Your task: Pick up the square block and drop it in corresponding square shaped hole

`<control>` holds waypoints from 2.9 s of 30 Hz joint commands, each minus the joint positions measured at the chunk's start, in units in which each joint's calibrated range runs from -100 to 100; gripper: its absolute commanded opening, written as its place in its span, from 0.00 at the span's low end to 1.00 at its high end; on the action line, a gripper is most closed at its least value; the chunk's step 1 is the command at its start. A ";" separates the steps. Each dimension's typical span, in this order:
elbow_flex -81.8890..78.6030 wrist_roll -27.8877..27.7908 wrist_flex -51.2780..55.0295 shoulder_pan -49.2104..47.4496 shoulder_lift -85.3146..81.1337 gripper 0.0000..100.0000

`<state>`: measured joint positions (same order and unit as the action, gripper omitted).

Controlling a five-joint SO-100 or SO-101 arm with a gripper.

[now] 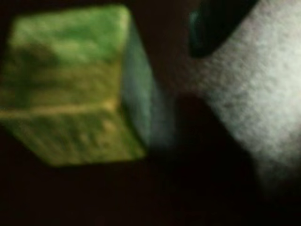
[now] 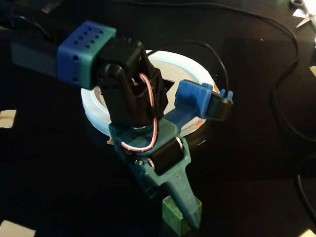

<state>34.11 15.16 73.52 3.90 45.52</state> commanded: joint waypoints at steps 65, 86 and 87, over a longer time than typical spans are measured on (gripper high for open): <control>3.50 3.86 21.76 -22.00 -26.58 0.32; 0.22 10.55 26.48 -47.34 -32.49 0.32; 0.04 10.55 26.48 -47.47 -32.49 0.32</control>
<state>33.72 25.13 99.42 -42.46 19.22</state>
